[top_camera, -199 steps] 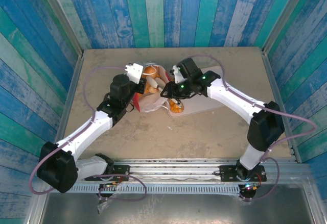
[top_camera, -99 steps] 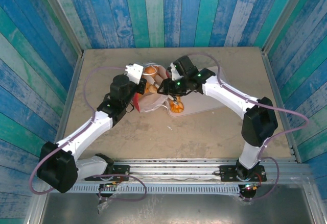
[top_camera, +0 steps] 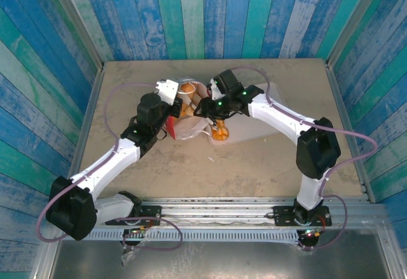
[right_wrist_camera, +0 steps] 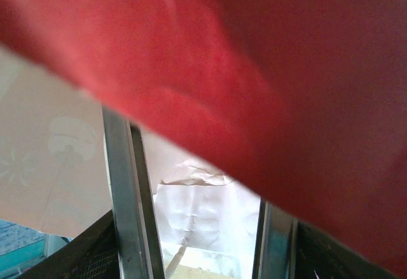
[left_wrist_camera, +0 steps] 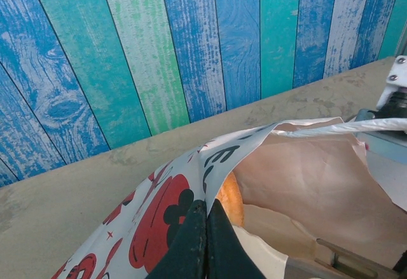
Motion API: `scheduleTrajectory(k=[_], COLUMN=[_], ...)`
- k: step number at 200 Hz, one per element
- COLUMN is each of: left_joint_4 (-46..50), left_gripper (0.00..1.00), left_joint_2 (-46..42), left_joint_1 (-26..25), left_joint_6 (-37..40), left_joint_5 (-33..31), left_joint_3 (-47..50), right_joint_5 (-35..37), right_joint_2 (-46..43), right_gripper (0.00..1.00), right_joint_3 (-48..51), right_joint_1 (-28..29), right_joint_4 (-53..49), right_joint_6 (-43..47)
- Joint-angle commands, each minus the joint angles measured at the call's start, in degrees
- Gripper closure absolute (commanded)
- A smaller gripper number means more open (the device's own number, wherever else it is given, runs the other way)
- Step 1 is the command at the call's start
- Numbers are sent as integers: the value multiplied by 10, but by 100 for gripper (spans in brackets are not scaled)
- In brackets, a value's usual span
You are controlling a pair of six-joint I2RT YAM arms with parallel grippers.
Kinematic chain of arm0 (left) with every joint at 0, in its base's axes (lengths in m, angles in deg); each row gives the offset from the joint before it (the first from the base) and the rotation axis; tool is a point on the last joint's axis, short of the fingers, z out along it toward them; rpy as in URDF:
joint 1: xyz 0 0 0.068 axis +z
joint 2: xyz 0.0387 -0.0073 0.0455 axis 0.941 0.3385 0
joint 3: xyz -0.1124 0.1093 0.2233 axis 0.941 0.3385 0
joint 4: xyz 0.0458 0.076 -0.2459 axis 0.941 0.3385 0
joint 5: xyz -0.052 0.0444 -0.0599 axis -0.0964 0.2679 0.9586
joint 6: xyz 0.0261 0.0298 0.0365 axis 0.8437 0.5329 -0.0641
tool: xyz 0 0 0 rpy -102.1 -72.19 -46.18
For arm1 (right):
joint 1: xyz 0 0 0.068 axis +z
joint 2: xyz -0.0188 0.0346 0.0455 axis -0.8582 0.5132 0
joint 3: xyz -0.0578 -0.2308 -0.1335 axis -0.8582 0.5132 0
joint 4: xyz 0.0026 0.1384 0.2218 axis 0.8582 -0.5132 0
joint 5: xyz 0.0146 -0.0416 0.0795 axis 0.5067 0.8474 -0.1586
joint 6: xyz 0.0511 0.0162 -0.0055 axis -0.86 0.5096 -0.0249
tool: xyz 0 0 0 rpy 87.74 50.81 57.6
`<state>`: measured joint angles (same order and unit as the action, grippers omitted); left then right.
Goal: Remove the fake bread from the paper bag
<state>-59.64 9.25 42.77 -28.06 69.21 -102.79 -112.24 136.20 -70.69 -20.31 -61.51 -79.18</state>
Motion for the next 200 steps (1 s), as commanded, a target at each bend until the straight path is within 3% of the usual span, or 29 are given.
scheduleTrajectory(k=[1, 41, 76, 120, 200], left_joint_4=[-18, -19, -21, -29, -34], left_gripper=[100, 100, 100, 100, 100], left_joint_2=[-14, -15, -11, -6, 1], left_joint_1=[-1, -1, -1, -1, -1], left_joint_6=[-4, -3, -3, -9, -21], left_joint_5=[5, 5, 2, -1, -13], left_joint_3=[3, 2, 2, 7, 6], right_joint_5=[-13, -15, -18, -16, -14], right_joint_2=[16, 30, 29, 5, -60], right_gripper=[40, 43, 61, 71, 77], right_joint_3=[-23, -34, -34, -24, 33], right_joint_1=[-3, -3, -2, 1, 15], right_joint_4=[19, 19, 19, 20, 47], right_joint_6=[-4, -11, -13, -6, -28])
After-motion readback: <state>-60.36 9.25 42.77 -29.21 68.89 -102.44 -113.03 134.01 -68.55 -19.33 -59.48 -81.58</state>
